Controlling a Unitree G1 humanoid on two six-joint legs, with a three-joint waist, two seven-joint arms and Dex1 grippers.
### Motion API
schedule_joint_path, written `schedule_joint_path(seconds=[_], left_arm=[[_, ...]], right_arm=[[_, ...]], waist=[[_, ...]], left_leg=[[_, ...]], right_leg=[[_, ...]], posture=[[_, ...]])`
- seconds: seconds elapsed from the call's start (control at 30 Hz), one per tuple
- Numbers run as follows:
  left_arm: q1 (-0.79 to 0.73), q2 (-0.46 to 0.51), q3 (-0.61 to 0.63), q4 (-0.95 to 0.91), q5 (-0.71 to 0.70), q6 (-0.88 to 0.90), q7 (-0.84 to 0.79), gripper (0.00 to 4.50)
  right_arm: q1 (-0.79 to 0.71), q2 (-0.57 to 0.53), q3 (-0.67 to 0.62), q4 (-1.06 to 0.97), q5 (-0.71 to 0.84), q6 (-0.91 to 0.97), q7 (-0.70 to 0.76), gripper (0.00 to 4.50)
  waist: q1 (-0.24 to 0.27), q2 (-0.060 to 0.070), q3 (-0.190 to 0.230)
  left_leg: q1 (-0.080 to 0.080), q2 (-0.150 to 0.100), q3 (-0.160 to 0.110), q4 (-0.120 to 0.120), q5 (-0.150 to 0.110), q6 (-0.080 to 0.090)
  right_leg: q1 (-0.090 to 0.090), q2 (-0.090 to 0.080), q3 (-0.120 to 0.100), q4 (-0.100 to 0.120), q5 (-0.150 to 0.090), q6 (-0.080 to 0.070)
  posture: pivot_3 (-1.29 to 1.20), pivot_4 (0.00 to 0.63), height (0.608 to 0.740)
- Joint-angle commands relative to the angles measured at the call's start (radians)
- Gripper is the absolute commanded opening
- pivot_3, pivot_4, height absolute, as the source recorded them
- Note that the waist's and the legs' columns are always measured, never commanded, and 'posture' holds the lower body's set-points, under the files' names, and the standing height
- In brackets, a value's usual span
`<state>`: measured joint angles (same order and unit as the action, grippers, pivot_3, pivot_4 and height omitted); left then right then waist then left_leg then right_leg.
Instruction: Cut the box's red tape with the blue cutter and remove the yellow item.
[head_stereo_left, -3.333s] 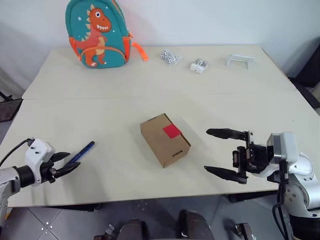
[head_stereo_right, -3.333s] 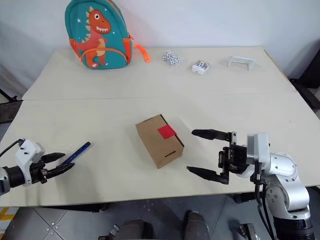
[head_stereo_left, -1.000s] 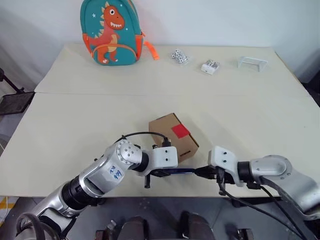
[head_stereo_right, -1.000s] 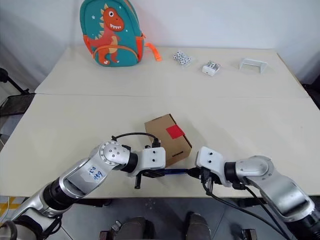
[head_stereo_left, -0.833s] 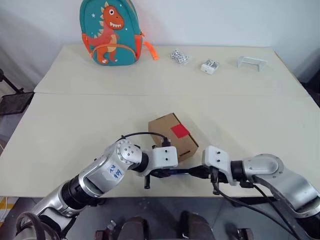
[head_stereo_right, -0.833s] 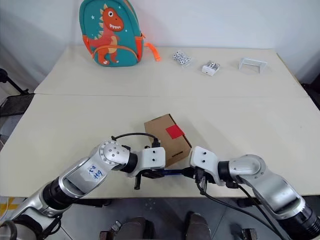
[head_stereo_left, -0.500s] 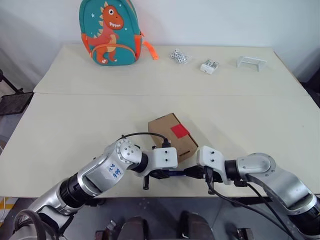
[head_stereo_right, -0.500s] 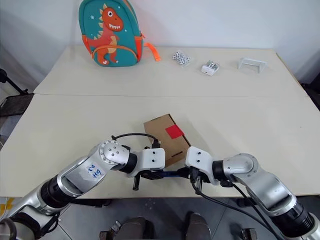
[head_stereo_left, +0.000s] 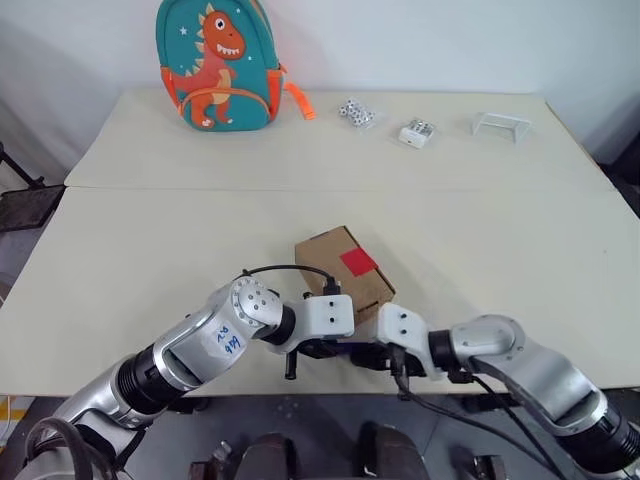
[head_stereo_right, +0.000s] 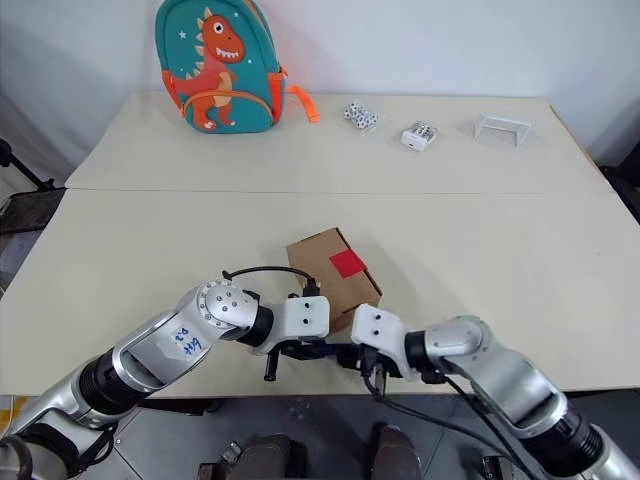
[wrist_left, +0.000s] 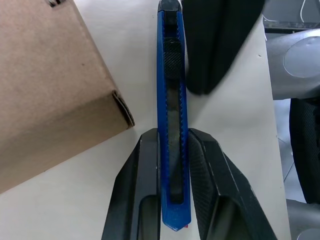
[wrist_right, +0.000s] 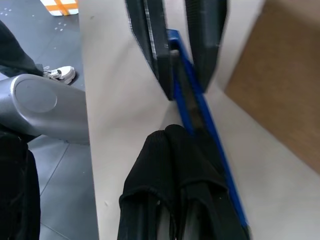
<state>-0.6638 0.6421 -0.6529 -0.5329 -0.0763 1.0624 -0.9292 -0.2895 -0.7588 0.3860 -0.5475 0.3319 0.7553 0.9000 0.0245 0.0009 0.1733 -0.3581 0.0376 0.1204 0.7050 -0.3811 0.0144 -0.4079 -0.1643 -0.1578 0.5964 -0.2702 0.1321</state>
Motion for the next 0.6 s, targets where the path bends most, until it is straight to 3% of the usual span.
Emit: schedule_joint_path(seconds=[0.03, 0.3, 0.6], left_arm=[[0.011, 0.011, -0.036, -0.001, -0.017, 0.024, -0.005, 0.46], [0.014, 0.024, -0.034, 0.000, -0.020, 0.019, -0.007, 0.46], [0.006, 0.017, -0.042, 0.013, -0.020, 0.004, -0.010, 0.46]], right_arm=[[-0.014, 0.010, -0.005, -0.014, -0.006, 0.004, -0.008, 0.05], [0.011, -0.057, -0.110, -0.050, 0.054, 0.017, 0.028, 0.05], [0.016, -0.081, -0.105, -0.022, 0.038, 0.020, 0.027, 0.05]], waist=[[0.000, 0.000, 0.000], [-0.001, 0.000, 0.000], [0.000, 0.000, 0.000]], left_leg=[[0.000, 0.000, 0.000, 0.000, 0.000, 0.000], [0.000, 0.000, 0.000, 0.000, 0.000, 0.000], [0.000, 0.000, 0.000, 0.000, 0.000, 0.000]], right_leg=[[0.000, 0.000, 0.000, 0.000, 0.000, 0.000], [0.000, 0.000, 0.000, 0.000, 0.000, 0.000], [0.000, 0.000, 0.000, 0.000, 0.000, 0.000]], posture=[[0.00, 0.150, 0.740], [0.00, 0.150, 0.740], [0.00, 0.150, 0.740]])
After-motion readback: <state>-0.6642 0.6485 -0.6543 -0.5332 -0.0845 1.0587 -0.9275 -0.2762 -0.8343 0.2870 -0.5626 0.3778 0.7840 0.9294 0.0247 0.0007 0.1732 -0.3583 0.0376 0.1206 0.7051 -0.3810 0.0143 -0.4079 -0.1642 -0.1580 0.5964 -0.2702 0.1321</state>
